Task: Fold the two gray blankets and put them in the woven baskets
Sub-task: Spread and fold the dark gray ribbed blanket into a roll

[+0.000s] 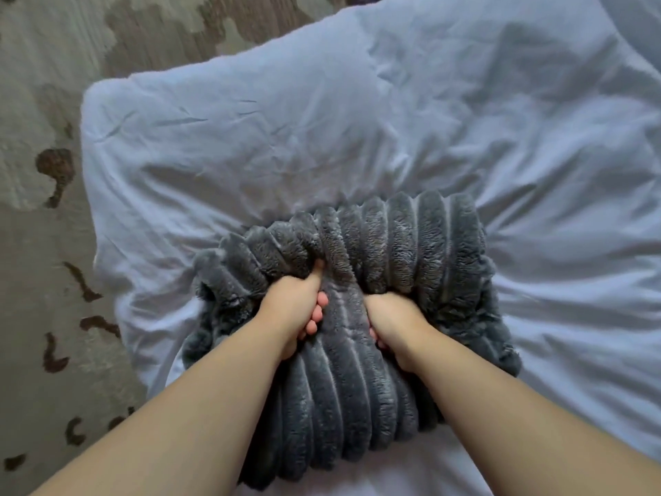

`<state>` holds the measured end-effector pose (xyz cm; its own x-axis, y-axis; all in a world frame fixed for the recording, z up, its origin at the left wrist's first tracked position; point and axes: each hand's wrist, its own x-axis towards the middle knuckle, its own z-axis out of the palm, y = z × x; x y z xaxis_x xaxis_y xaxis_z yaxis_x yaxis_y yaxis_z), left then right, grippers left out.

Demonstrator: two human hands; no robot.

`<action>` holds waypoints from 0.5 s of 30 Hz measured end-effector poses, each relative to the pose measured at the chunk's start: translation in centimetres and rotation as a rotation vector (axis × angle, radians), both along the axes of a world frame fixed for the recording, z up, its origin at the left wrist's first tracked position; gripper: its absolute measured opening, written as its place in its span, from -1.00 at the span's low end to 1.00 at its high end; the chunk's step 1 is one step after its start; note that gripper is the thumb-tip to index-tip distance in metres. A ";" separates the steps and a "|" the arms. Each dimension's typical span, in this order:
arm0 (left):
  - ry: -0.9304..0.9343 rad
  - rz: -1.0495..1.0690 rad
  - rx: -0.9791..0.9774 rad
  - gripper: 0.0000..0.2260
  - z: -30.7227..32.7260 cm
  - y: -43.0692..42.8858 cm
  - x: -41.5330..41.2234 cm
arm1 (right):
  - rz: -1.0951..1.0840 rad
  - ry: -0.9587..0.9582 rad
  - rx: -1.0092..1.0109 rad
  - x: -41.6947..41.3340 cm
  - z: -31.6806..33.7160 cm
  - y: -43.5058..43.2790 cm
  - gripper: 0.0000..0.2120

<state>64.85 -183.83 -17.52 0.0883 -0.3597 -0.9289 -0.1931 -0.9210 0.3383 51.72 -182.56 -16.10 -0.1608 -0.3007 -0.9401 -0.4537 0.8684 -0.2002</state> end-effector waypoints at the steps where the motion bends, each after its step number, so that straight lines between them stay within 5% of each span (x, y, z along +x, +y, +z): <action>1: -0.004 0.000 0.005 -0.43 -0.3 0.0 0.0 | 0.041 0.014 0.003 -0.1 -0.5 -0.1 -0.47; 6: -0.007 -0.007 0.036 -0.45 -2.1 -0.8 -0.6 | 0.153 0.013 0.044 -0.1 -2.7 -1.3 -0.70; 15: 0.018 -0.035 0.071 -0.53 -2.8 -1.6 -0.9 | 0.555 0.060 -0.020 0.3 -3.5 -2.5 -0.60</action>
<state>63.90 -185.40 -20.30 0.0602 -0.2953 -0.9535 -0.2202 -0.9356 0.2758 52.01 -185.02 -19.58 -0.0269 -0.3732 -0.9274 -0.8528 0.4926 -0.1735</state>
